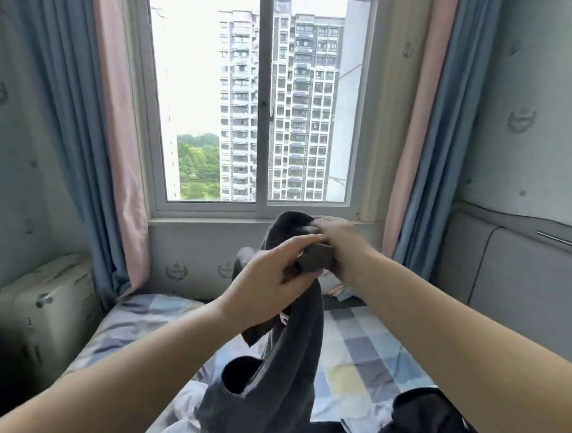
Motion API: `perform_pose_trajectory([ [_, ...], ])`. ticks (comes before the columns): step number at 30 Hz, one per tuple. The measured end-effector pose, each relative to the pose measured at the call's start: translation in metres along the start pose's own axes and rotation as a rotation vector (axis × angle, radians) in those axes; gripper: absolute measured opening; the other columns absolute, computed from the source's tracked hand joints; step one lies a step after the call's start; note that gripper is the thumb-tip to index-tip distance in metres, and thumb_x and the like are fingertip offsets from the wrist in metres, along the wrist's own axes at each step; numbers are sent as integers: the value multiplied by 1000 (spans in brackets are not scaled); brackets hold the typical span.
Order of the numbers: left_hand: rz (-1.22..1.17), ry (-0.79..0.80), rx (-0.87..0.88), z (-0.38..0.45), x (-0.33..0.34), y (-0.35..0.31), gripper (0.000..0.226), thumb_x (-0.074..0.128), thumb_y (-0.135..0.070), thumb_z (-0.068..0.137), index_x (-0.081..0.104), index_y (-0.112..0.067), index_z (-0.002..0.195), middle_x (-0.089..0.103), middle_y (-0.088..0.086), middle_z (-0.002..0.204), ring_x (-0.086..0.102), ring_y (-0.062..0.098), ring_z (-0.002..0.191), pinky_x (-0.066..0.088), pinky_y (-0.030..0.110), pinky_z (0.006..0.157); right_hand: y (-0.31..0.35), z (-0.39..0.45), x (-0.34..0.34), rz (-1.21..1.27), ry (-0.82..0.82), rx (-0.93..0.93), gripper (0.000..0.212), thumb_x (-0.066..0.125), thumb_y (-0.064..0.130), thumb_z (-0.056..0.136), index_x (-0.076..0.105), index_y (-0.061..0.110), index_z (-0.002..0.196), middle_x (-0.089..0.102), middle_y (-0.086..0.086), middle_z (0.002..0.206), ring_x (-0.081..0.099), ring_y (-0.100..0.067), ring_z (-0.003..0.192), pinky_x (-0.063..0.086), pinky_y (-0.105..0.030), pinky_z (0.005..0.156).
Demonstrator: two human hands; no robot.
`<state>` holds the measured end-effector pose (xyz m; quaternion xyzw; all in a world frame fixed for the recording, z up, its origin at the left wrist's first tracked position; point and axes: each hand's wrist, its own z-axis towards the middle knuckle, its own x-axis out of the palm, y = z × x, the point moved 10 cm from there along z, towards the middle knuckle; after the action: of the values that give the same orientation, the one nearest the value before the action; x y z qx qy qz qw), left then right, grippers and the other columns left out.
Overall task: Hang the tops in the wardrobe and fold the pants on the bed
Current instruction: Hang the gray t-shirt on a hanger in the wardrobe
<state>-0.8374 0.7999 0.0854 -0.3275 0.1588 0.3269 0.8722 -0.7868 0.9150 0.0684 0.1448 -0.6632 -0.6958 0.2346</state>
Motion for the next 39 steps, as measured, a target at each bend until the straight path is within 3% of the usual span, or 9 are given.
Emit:
perform_pose_trajectory([
  [7,-231,-106,-193,8,-1,21,16,72,-24,80,62,-34,73,64,-17,67,57,1,62,46,19,64,-7,-69,-24,-91,-157,-79,19,51,24,97,65,11,99,70,-4,79,67,-14,70,54,-28,62],
  [11,-464,42,-275,-3,56,-3,4,68,-31,81,67,-28,79,69,-8,69,66,11,67,58,36,68,3,-151,-57,-519,-368,-223,42,59,57,81,65,22,104,72,2,96,68,-11,90,55,-29,78],
  [14,-699,189,-313,-13,105,-46,4,65,-25,87,68,-25,86,73,0,78,72,19,75,60,45,71,9,-215,-88,-743,-568,-246,43,70,48,78,61,26,113,64,2,108,63,-7,98,50,-25,89],
  [16,-769,256,-300,-18,129,-81,7,63,-24,90,69,-23,86,74,0,78,72,17,76,60,39,68,12,-258,-109,-834,-678,-188,41,74,34,79,59,27,117,63,4,108,62,-5,95,48,-18,86],
  [20,-1031,456,-308,-39,178,-179,6,64,-15,90,67,-11,86,74,4,76,73,19,74,57,25,58,22,-362,-148,-898,-893,-118,26,63,17,87,62,25,113,70,3,99,66,-14,93,51,-37,87],
  [26,-861,517,-87,-61,209,-305,37,68,-37,84,53,-14,59,46,-9,49,49,10,51,41,24,51,53,-517,-172,-905,-1160,-190,27,51,12,94,59,37,89,68,10,81,61,-2,75,44,-17,64],
  [31,-988,746,-36,-111,245,-423,46,64,-39,87,58,6,82,51,7,66,52,17,65,56,45,72,81,-652,-186,-890,-1342,-202,17,53,25,96,67,22,87,68,8,77,60,3,70,41,-8,59],
  [36,-1240,909,32,-162,258,-538,15,66,-28,88,62,-22,75,59,-5,60,54,9,54,49,23,49,109,-773,-193,-912,-1513,-198,23,56,37,92,66,24,76,69,-3,75,61,-11,67,44,-19,61],
  [39,-1381,1040,99,-192,261,-598,9,63,-29,90,67,-34,96,68,-1,70,61,11,58,49,21,50,123,-835,-194,-916,-1588,-189,23,58,41,91,69,24,80,70,2,77,64,-8,70,48,-19,64],
])
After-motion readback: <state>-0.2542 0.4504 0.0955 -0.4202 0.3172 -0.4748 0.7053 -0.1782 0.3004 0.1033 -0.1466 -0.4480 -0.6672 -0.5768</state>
